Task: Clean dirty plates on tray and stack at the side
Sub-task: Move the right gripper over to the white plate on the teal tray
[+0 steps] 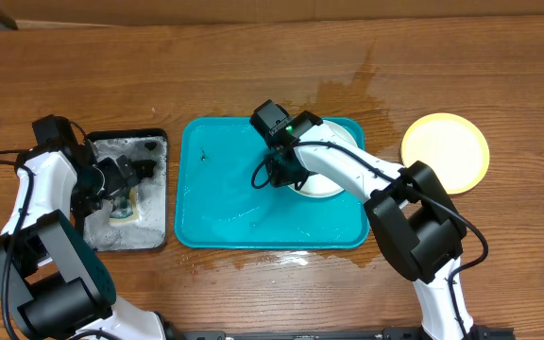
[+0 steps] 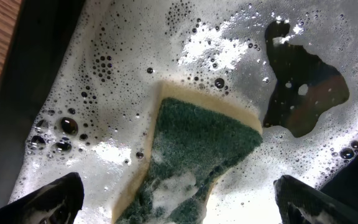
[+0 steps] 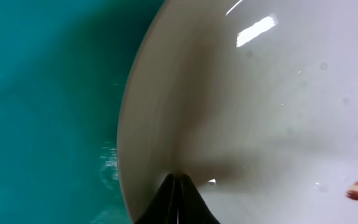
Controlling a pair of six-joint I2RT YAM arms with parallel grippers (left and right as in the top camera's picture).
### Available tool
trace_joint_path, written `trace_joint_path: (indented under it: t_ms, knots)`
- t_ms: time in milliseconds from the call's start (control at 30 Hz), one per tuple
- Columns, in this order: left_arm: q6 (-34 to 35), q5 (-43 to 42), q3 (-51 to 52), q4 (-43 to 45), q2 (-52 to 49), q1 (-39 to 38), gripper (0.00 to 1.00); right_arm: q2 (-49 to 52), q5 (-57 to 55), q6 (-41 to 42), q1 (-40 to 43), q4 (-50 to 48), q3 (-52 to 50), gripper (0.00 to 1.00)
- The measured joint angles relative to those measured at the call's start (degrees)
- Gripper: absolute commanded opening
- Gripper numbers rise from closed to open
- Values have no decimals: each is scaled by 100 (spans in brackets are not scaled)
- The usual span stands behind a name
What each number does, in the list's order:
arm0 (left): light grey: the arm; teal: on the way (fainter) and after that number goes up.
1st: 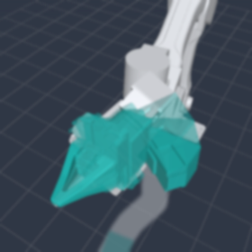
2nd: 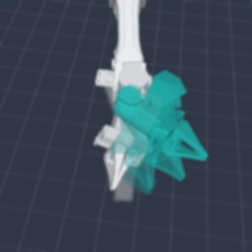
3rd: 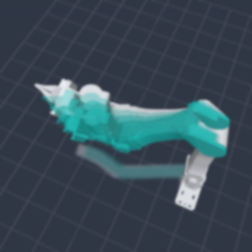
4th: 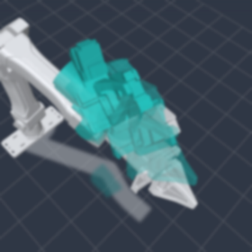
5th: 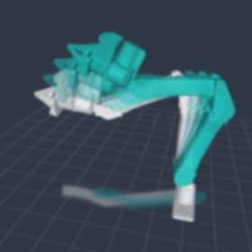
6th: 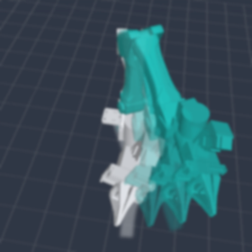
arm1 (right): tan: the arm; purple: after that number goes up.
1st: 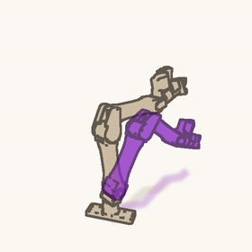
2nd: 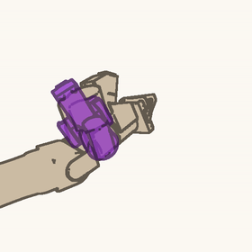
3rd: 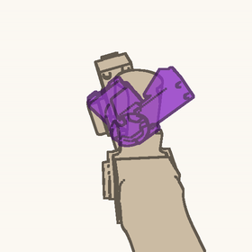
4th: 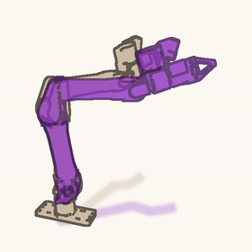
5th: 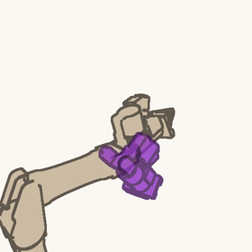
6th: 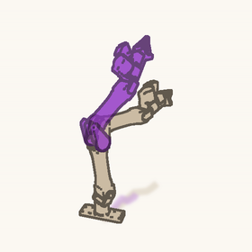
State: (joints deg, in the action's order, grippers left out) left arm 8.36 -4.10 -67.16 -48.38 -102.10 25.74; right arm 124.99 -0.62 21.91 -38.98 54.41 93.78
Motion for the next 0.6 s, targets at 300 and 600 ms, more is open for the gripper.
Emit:
trace_joint_path:
  t_ms: [300, 600]
  knots:
    - [0, 0, 0, 2, 0, 0, 100, 0, 2470, 2006, 0, -2116, -63, 16]
    - [0, 0, 0, 2, 0, 0, 100, 0, 4395, 1641, 647, -2918, 190, 43]
